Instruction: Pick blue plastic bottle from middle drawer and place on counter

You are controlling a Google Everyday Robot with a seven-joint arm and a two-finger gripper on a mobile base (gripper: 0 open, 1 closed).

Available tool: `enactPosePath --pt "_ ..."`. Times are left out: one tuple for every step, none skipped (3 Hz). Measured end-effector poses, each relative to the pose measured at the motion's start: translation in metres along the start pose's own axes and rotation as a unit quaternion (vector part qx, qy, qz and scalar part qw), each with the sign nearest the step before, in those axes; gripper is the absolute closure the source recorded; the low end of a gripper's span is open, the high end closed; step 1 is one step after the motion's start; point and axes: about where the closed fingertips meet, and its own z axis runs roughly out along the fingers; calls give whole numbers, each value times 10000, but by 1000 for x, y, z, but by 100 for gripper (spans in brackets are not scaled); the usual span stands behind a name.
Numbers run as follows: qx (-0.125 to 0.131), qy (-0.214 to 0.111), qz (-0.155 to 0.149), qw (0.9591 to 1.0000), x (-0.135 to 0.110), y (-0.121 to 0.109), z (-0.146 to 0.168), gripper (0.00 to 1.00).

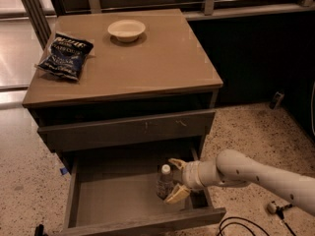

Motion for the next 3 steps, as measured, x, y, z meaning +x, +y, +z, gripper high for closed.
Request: enactPosePath --pt "-15 -163 -55 9999 -2 -3 15 17" --pt "-74 -215 -133 9997 -3 -1 28 36" --pt "-81 -221 -141 9996 -3 -1 30 59"
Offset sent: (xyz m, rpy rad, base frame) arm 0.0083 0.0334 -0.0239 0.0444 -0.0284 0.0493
